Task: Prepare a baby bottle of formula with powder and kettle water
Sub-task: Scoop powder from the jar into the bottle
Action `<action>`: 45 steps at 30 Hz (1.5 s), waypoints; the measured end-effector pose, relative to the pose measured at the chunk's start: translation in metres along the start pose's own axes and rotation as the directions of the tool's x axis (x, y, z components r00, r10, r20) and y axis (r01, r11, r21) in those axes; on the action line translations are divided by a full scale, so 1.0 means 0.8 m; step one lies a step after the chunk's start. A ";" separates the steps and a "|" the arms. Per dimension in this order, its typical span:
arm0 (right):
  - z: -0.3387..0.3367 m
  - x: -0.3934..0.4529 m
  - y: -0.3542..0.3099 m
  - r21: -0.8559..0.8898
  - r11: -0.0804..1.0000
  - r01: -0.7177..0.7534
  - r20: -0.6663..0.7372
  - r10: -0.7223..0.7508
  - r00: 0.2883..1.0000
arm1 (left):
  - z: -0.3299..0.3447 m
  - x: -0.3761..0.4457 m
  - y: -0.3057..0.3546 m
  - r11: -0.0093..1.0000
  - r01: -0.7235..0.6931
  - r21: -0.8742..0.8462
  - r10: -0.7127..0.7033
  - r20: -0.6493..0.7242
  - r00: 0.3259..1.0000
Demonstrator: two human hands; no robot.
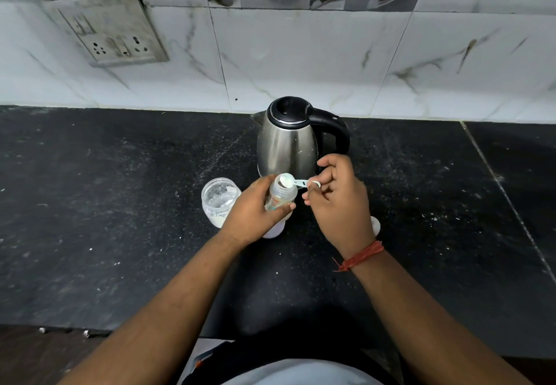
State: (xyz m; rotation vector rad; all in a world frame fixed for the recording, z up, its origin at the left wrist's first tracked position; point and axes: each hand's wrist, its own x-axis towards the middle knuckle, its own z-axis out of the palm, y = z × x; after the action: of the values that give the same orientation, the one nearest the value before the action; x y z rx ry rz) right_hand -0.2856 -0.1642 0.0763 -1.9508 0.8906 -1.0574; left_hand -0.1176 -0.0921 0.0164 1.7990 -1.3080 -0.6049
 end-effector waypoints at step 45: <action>-0.063 -0.007 0.054 0.758 0.434 -0.487 0.031 0.722 0.691 | 0.064 0.017 -0.009 0.998 0.031 -0.059 -0.019 0.184 0.983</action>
State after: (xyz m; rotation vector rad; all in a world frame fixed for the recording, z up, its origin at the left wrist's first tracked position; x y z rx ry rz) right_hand -0.3418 -0.1943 0.0574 -0.6735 1.0244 -1.0239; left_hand -0.1485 -0.1205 -0.0171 1.7440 -1.3743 -0.8331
